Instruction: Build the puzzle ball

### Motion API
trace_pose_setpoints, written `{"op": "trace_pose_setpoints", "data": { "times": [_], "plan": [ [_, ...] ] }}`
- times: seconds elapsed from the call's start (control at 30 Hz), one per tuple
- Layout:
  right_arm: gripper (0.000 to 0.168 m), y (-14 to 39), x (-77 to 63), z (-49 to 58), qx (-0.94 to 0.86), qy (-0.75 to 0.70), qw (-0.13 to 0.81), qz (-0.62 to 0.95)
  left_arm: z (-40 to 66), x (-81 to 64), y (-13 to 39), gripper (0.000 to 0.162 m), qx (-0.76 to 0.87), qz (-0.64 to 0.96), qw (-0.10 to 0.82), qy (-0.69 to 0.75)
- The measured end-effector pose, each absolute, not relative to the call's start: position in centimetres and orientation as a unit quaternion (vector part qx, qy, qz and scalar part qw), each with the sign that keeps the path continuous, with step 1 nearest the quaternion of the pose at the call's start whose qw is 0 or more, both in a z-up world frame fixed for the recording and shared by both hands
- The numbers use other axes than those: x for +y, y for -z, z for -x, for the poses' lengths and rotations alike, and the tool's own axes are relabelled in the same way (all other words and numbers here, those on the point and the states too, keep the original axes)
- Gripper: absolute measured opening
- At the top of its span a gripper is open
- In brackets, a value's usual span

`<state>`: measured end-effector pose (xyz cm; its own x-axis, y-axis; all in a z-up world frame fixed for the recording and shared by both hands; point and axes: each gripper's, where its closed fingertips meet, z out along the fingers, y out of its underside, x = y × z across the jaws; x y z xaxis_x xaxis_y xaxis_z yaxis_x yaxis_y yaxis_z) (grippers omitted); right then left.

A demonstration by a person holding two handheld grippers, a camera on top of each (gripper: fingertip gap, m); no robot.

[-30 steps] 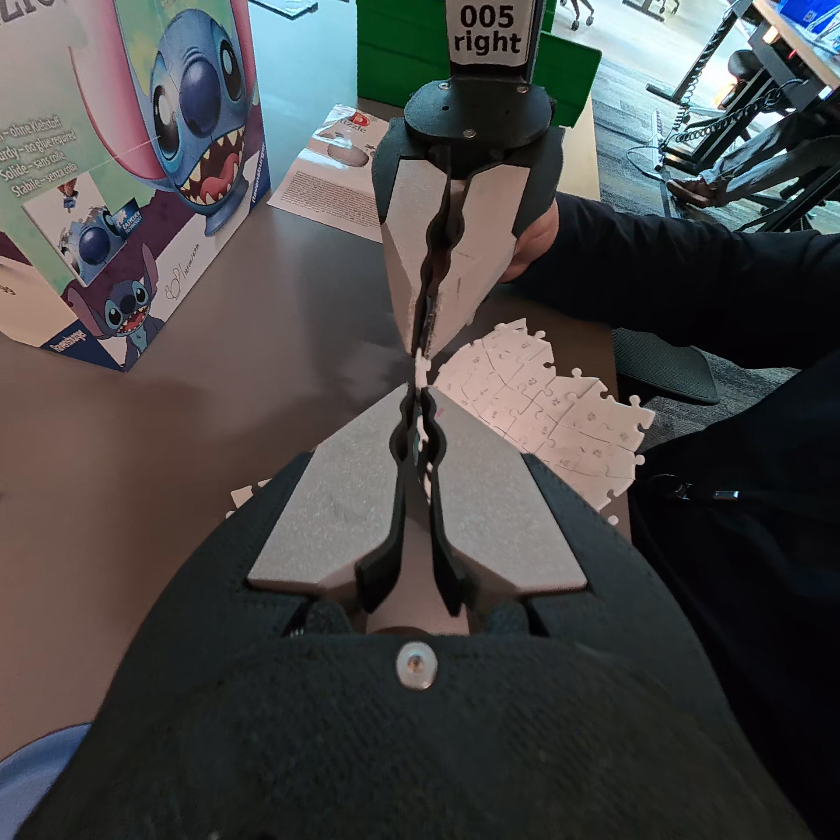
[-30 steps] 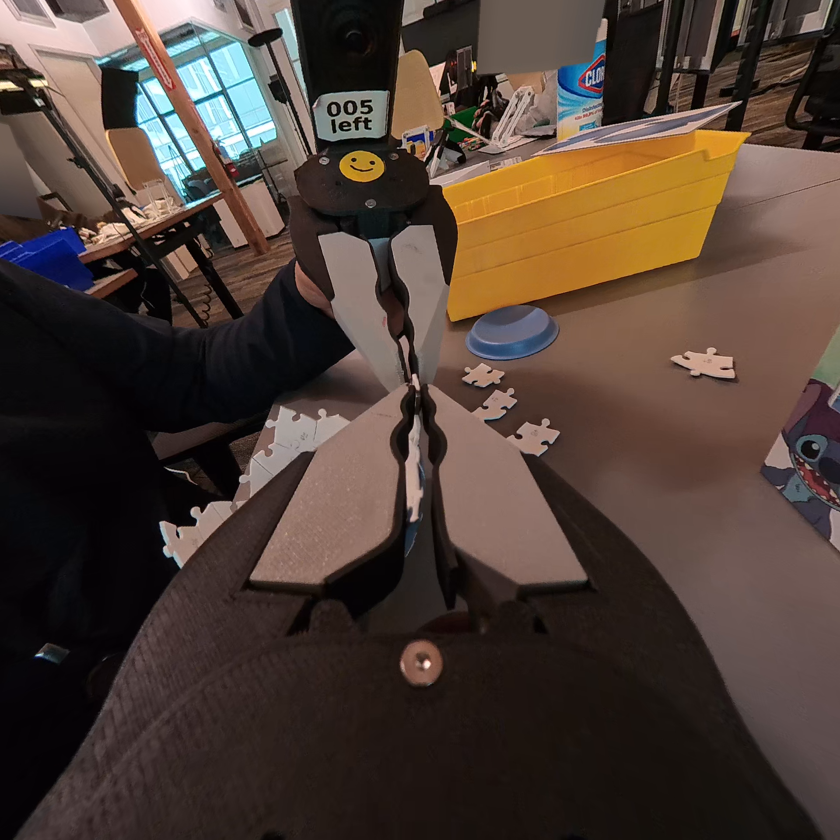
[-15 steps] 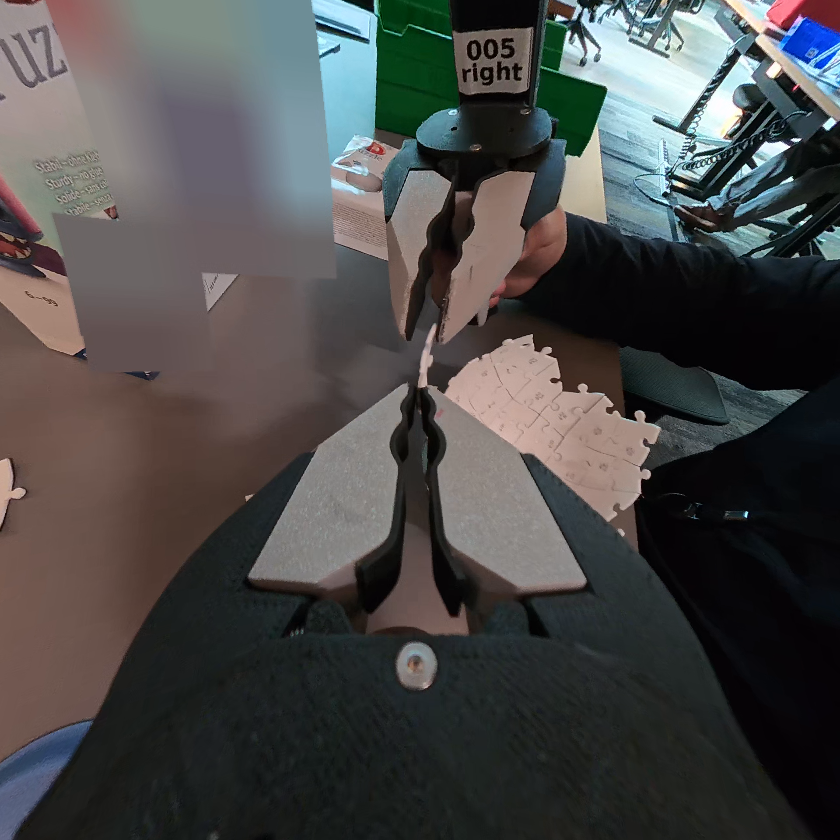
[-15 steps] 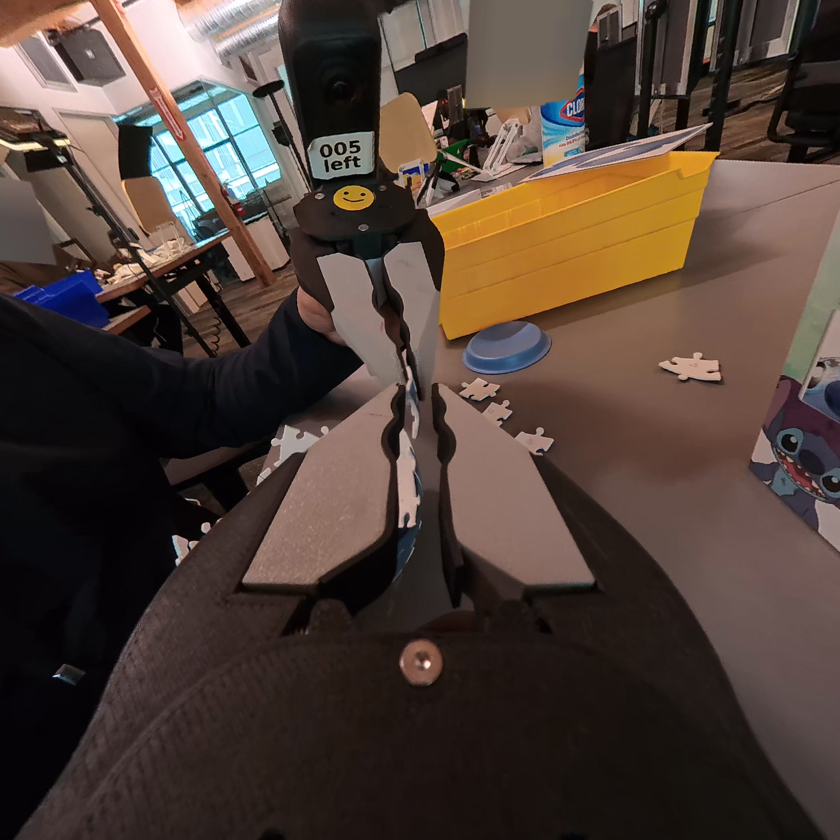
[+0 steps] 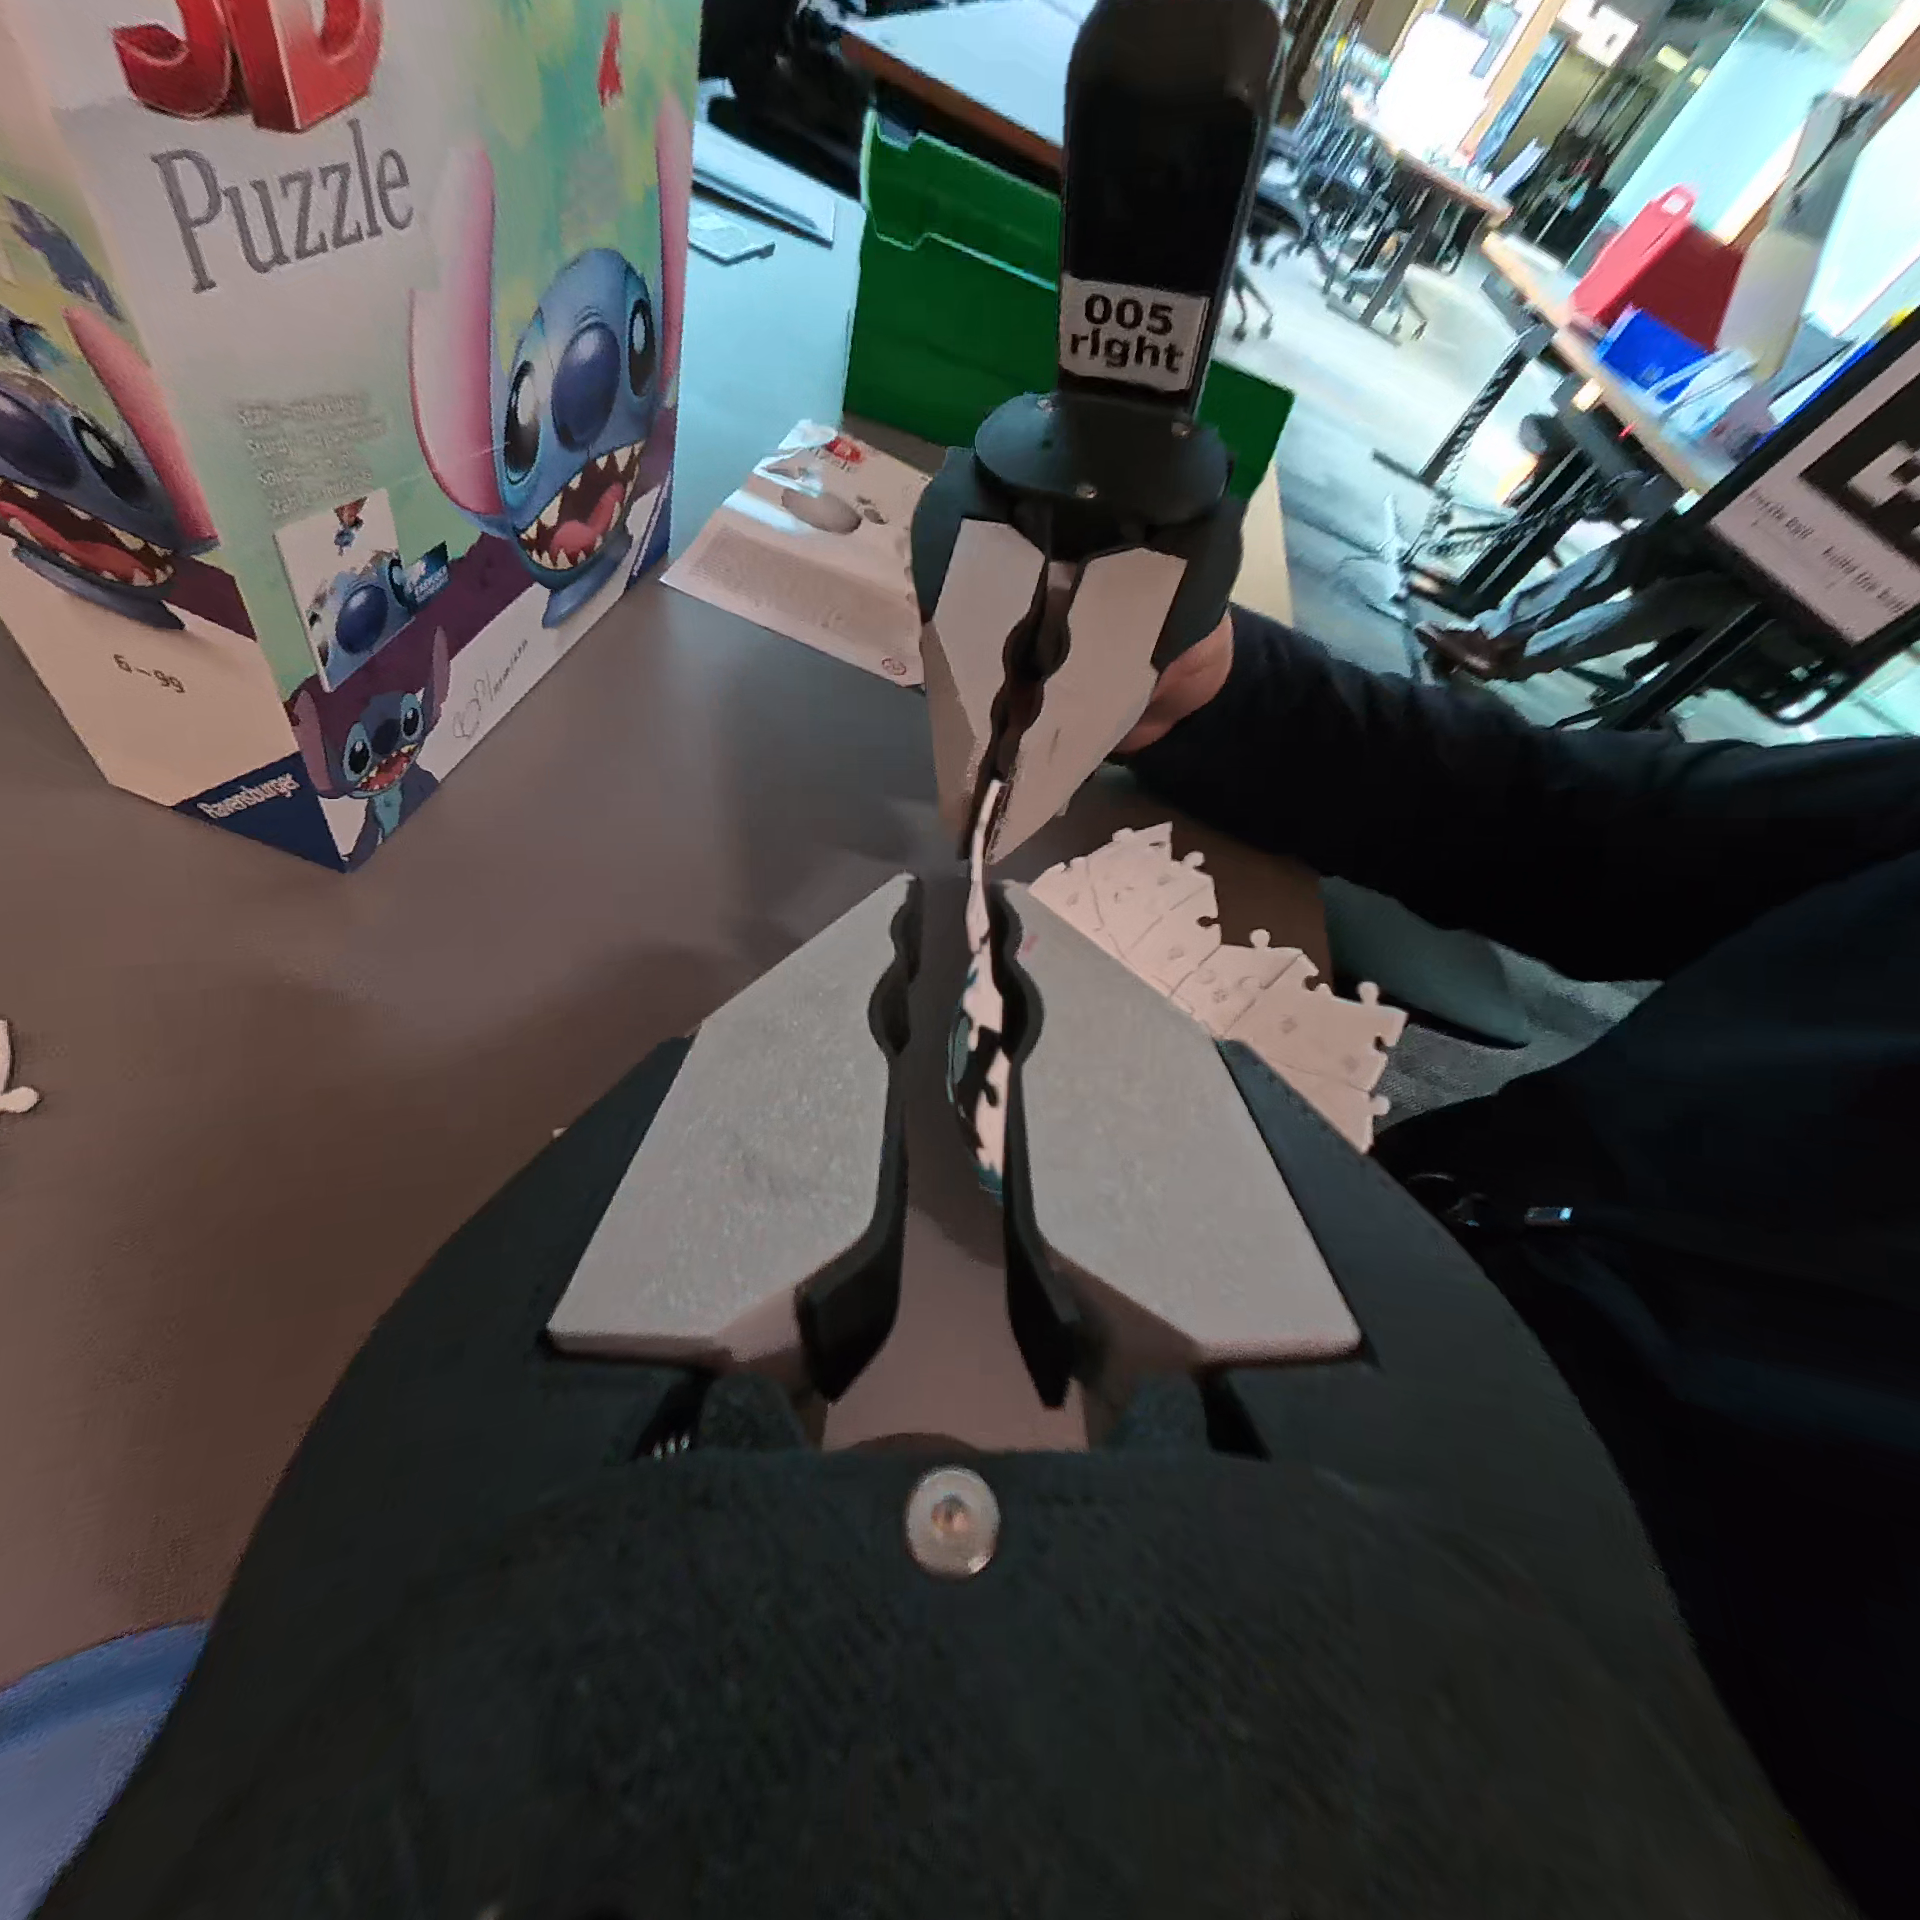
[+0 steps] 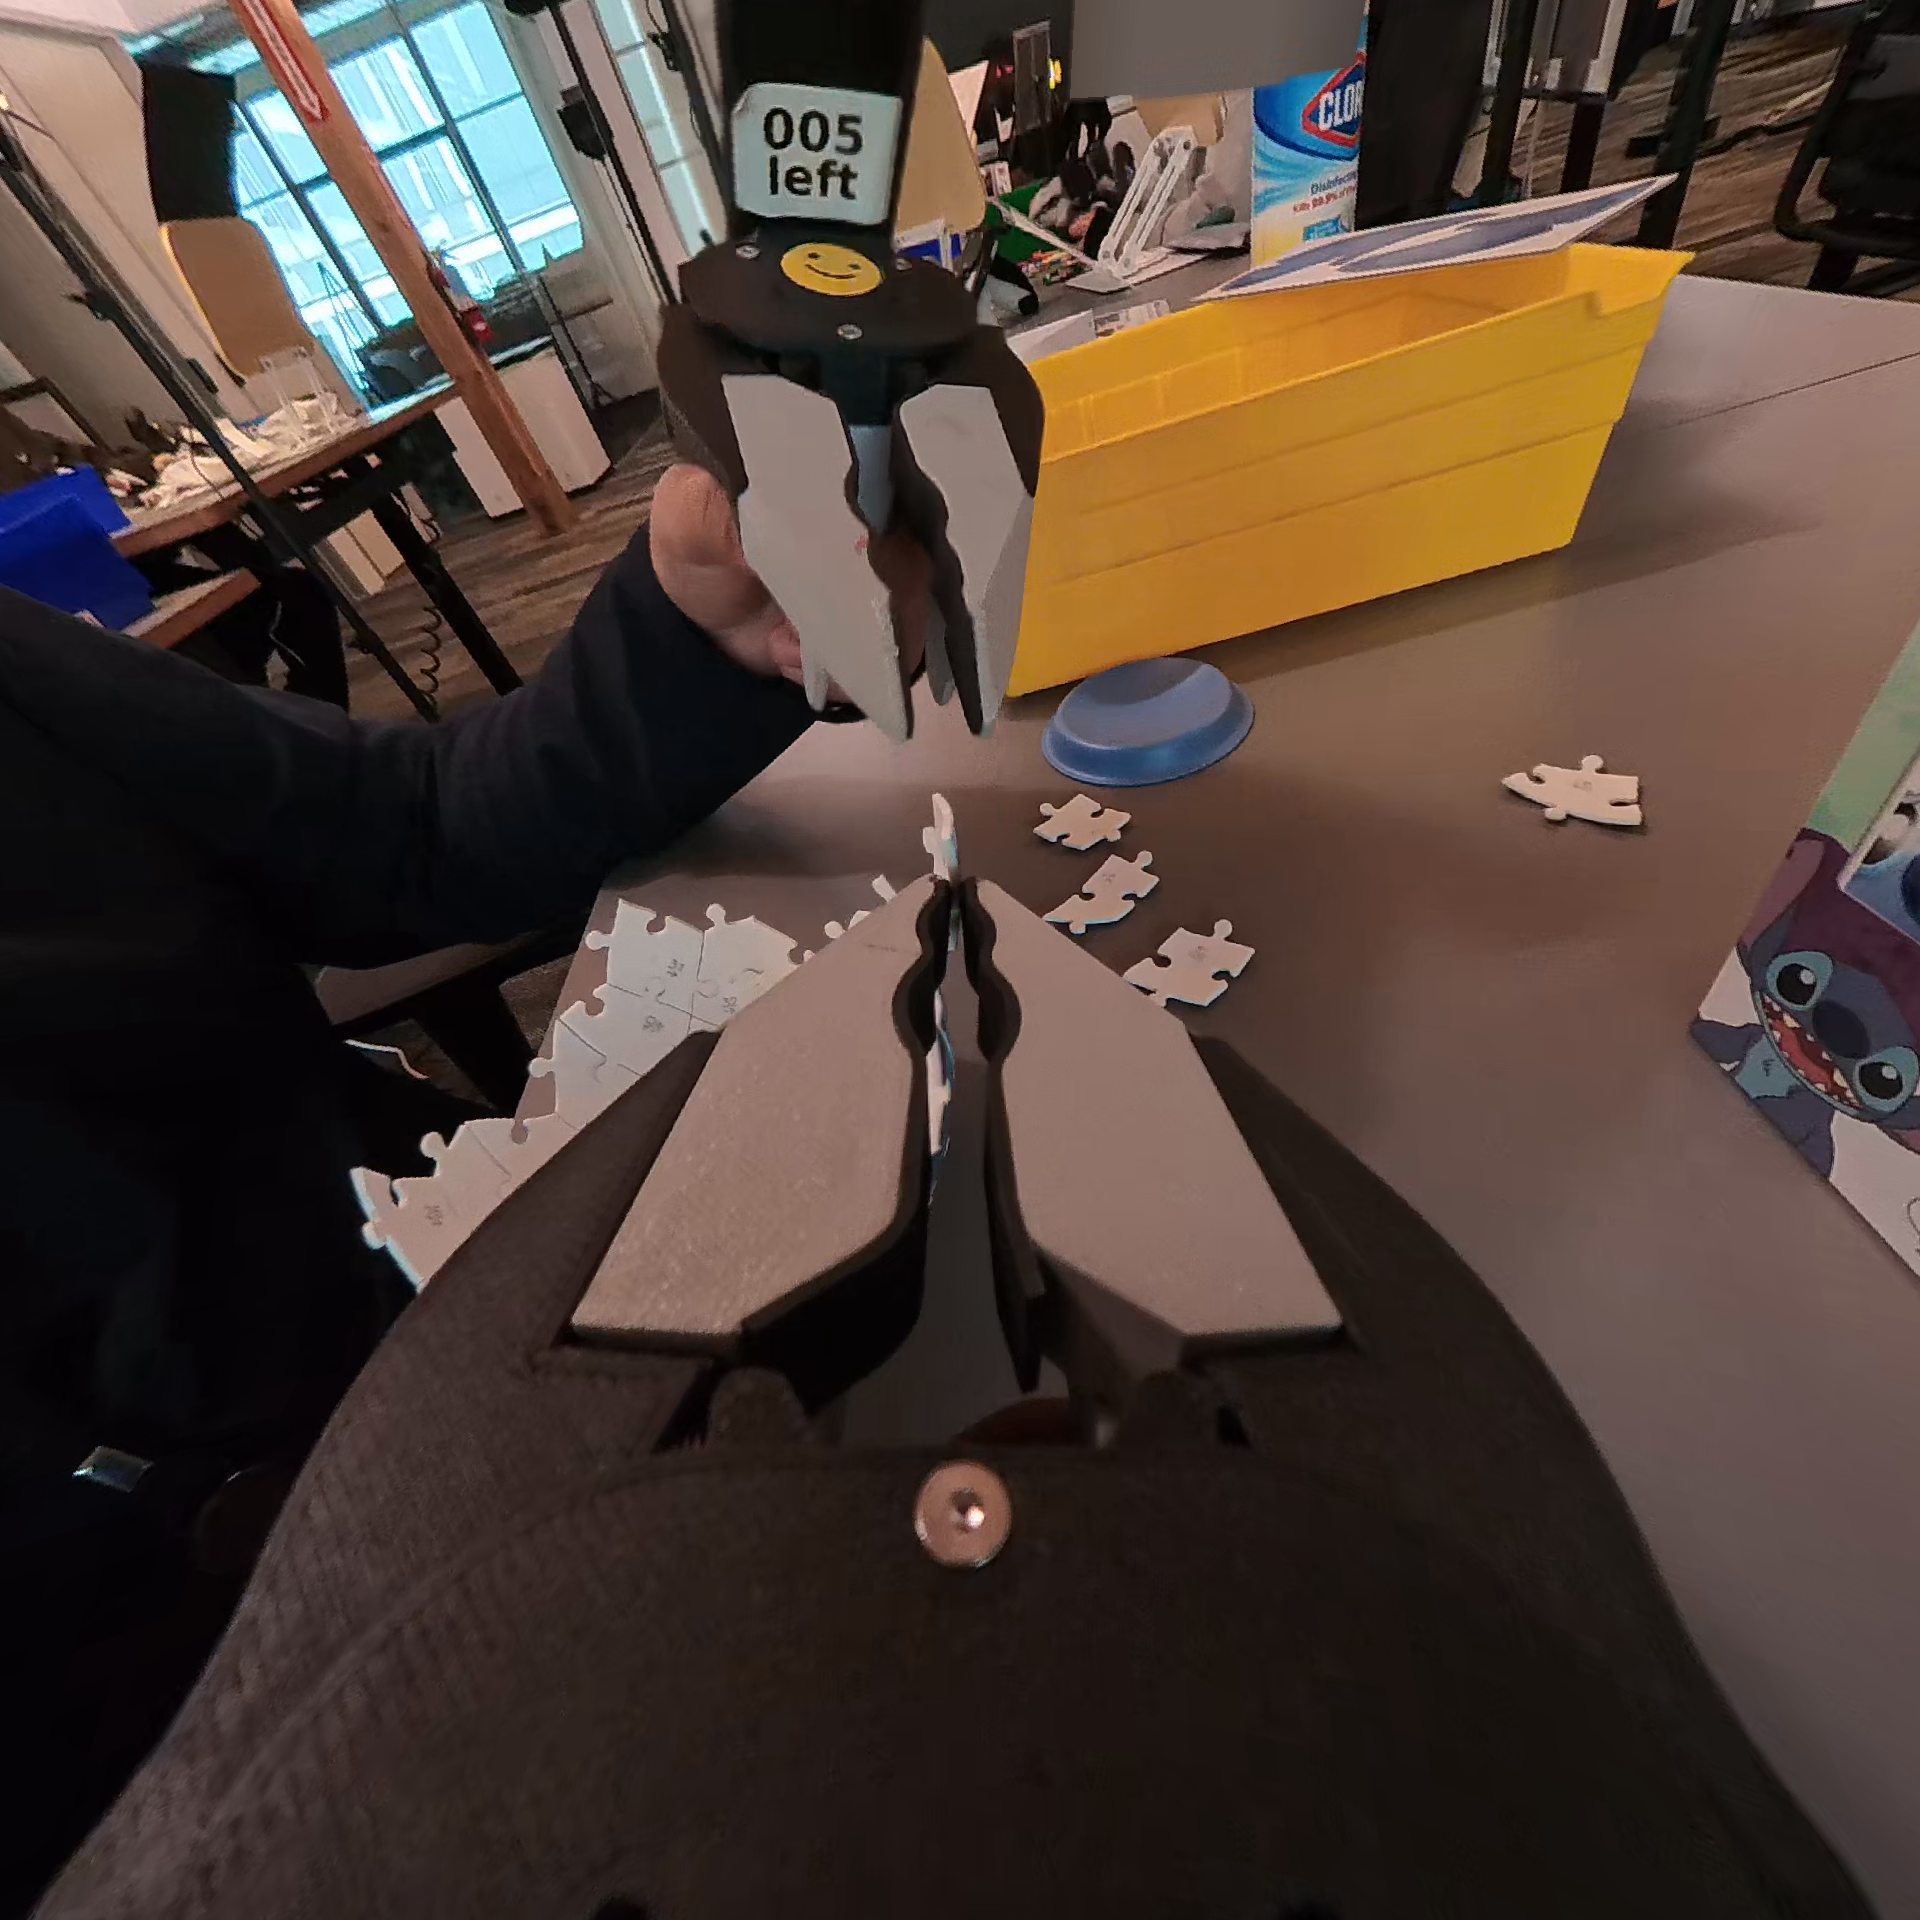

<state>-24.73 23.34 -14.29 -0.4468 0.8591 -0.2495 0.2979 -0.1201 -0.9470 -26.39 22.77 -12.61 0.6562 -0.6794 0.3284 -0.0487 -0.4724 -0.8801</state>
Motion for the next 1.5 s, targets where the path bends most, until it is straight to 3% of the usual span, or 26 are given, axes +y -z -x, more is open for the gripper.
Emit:
{"op": "trace_pose_setpoints", "data": {
  "times": [0.23, 0.67, 1.5],
  "plan": [
    [0.0, 13.9, 23.6, 24.1, -0.697, -0.498, 0.28, 0.433, 27.2, 23.0, 13.7, 0.011, 0.227, 0.805, 0.441, 0.326],
    [0.0, 14.9, 21.6, 25.0, -0.87, -0.309, 0.158, 0.349, 27.6, 22.4, 14.6, 0.015, 0.233, 0.814, 0.418, 0.329],
    [0.0, 16.2, 21.5, 26.1, -0.895, -0.261, 0.142, 0.334, 27.7, 21.9, 15.7, 0.014, 0.231, 0.828, 0.382, 0.34]
  ]
}}
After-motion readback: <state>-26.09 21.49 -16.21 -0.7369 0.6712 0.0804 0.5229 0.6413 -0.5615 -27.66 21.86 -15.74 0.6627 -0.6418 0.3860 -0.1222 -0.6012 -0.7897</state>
